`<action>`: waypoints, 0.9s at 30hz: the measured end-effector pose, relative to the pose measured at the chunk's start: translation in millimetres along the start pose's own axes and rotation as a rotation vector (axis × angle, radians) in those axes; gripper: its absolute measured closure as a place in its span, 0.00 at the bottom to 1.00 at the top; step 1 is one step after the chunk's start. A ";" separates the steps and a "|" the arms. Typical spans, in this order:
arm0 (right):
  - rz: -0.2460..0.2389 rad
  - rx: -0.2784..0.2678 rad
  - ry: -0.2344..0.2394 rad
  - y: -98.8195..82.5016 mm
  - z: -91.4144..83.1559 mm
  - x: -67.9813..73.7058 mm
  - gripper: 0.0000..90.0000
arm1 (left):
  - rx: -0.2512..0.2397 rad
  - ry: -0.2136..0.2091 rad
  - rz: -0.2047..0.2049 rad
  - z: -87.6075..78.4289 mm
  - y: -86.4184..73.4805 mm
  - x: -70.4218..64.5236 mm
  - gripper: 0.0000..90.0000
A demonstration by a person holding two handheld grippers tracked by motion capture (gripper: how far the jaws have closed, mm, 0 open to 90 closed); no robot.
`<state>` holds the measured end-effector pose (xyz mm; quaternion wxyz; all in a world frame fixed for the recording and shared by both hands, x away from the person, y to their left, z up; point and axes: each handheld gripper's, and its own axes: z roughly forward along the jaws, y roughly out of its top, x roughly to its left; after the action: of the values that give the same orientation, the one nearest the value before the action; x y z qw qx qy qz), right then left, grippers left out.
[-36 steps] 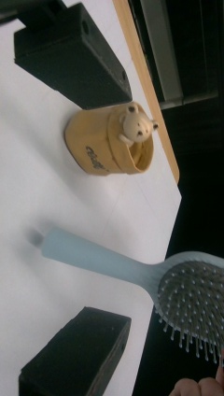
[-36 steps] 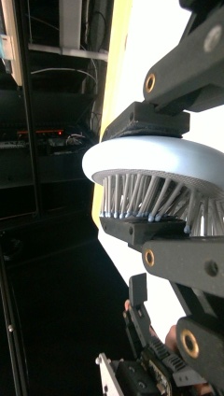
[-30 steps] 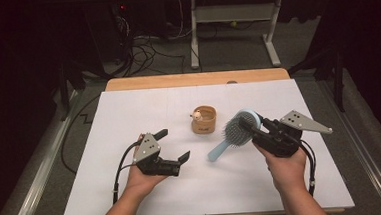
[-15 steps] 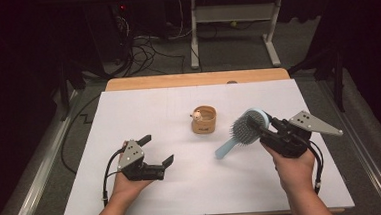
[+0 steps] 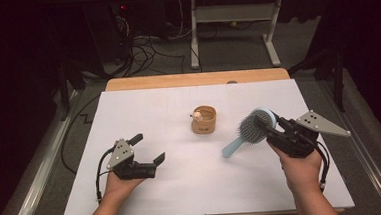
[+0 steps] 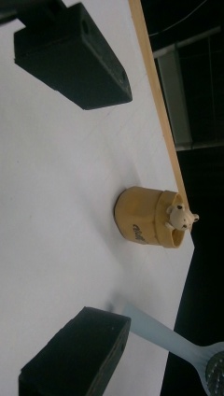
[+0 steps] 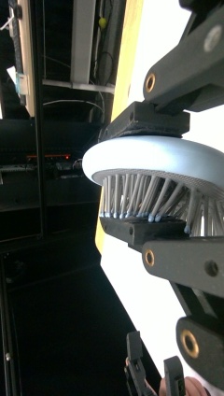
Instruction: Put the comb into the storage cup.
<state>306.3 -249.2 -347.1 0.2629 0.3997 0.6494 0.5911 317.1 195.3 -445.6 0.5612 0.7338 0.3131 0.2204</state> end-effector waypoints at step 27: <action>-0.012 -0.036 -0.036 9.0 0.9 -7.1 0.67 | -0.013 -0.003 0.014 -4.2 0.0 3.2 0.00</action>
<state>312.8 -254.8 -339.3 0.2854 0.4013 0.6363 0.5938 316.5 200.4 -444.6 0.5650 0.7325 0.3058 0.2250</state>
